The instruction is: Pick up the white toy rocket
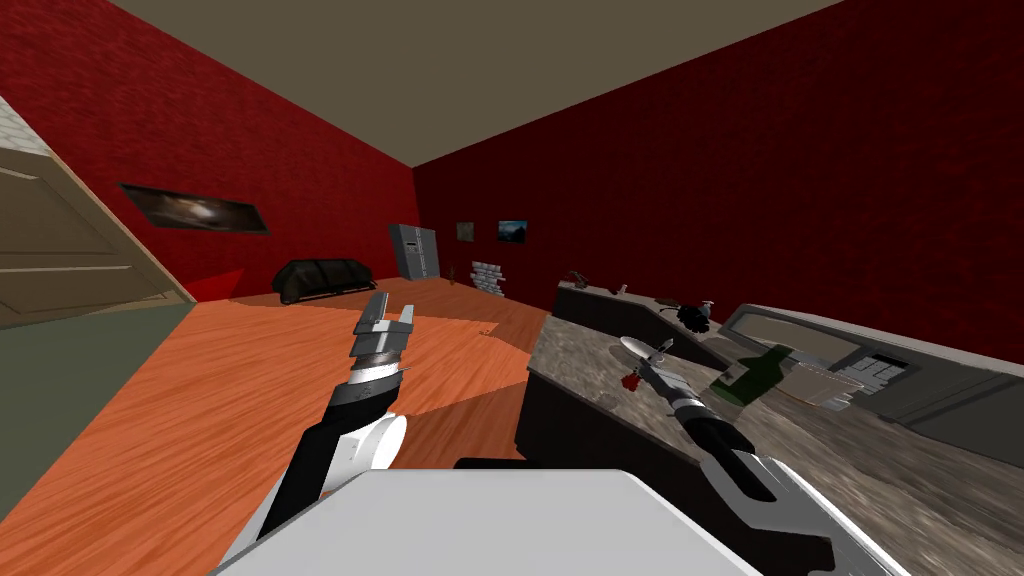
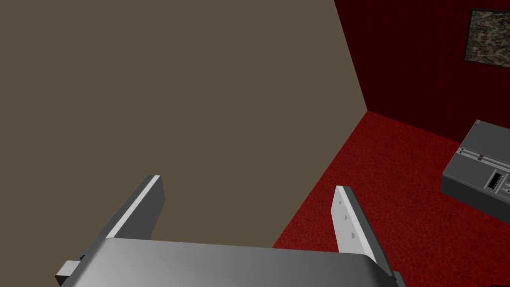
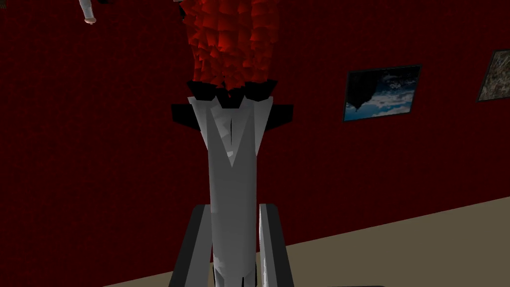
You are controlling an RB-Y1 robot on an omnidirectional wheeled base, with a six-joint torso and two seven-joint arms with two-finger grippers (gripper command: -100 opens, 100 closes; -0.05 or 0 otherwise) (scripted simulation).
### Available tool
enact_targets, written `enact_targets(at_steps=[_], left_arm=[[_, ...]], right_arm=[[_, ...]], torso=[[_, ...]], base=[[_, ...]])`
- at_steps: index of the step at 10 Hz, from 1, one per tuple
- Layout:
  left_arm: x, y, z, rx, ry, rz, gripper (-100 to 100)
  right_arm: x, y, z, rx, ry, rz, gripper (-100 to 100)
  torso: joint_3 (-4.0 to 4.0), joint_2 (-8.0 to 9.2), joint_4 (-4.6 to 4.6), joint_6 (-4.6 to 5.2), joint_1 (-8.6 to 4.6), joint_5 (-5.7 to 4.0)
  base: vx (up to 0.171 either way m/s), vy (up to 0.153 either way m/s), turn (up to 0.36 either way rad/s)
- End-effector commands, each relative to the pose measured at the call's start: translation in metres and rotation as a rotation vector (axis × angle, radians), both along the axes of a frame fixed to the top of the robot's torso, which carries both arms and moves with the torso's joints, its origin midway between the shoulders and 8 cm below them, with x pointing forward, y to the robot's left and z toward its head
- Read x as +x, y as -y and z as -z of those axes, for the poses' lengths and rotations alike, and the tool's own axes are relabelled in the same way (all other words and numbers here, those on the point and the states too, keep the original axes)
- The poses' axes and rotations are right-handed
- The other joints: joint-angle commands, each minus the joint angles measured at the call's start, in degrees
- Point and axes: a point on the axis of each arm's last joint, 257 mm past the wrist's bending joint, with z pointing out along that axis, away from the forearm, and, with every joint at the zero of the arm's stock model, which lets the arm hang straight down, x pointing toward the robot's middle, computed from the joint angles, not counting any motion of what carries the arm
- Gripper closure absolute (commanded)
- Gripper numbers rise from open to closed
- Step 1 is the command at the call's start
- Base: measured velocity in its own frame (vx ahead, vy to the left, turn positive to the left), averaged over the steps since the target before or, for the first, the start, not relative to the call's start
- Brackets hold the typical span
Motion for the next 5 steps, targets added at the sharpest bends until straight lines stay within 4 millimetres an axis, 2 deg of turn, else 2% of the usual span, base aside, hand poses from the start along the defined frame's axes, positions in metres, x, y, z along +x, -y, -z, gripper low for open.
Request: enact_targets(at_steps=[1,4,5], left_arm=[[0.0000,0.0000,0.0000,0.000,0.000,0.000,0],[0.0000,0.0000,0.0000,0.000,0.000,0.000,0],[0.0000,0.0000,0.0000,0.000,0.000,0.000,0]], right_arm=[[0.0008,-0.0018,-0.0047,-0.003,0.016,0.000,100],[0.0012,-0.0022,-0.0049,-0.033,0.008,-0.003,100],[0.0011,-0.0022,-0.0048,-0.037,0.007,-0.003,0]], torso=[[0.00,0.00,0.00,0.00,0.00,0.00],[0.18,0.32,0.04,0.09,-0.10,0.00],[0.18,0.32,0.05,0.09,-0.09,0.01]], base=[[0.015,0.014,0.046],[-0.006,0.002,0.002],[0.000,0.000,0.000]])
